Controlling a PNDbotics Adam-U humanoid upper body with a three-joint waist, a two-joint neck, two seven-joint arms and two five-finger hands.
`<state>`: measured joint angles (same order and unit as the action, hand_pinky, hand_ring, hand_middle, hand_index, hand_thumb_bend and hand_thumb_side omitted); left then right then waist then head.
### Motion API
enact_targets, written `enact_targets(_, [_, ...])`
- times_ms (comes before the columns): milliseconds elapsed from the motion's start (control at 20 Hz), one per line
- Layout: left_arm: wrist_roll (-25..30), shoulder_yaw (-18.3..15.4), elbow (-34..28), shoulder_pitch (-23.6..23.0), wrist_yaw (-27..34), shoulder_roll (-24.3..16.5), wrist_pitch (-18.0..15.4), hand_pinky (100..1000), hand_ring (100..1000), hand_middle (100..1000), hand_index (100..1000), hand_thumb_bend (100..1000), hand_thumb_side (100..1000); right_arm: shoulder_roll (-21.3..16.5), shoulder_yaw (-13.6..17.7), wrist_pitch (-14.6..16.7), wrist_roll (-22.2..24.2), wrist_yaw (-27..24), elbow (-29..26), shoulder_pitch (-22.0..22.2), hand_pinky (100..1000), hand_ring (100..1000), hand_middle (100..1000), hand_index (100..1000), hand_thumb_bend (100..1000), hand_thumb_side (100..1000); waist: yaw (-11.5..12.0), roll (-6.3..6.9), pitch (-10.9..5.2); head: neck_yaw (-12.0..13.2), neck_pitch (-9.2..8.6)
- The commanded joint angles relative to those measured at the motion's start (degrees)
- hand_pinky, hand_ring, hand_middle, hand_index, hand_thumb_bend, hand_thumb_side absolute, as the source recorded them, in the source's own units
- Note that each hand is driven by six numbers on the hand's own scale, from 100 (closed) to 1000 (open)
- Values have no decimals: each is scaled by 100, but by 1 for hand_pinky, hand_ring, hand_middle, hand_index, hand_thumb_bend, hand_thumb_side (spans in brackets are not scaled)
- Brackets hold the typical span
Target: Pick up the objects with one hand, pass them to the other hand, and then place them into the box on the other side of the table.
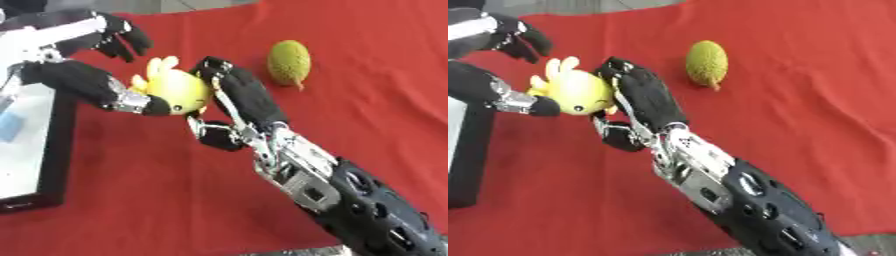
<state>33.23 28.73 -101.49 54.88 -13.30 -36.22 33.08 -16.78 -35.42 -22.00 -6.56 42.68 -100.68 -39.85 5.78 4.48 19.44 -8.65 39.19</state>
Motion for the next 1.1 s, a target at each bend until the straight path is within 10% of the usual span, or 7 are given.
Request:
enact_targets(50, [131, 18, 130, 169, -161, -17, -16, 878, 776, 746, 828, 760, 439, 44, -16, 88, -29, 78, -126, -110, 768, 739, 706, 706, 100, 100, 17, -7, -158, 24, -2])
enact_targets(750, [348, 225, 685, 316, -560, 225, -308, 862, 767, 732, 794, 689, 410, 111, -77, 371, -125, 154, -347, -198, 754, 730, 700, 702, 100, 100, 1, -22, -157, 64, -28])
enact_targets(1100, [83, 203, 671, 297, -431, 263, -290, 820, 686, 623, 657, 323, 374, 113, -83, 376, -108, 101, -343, -188, 752, 728, 699, 702, 100, 100, -11, -25, -150, 74, -24])
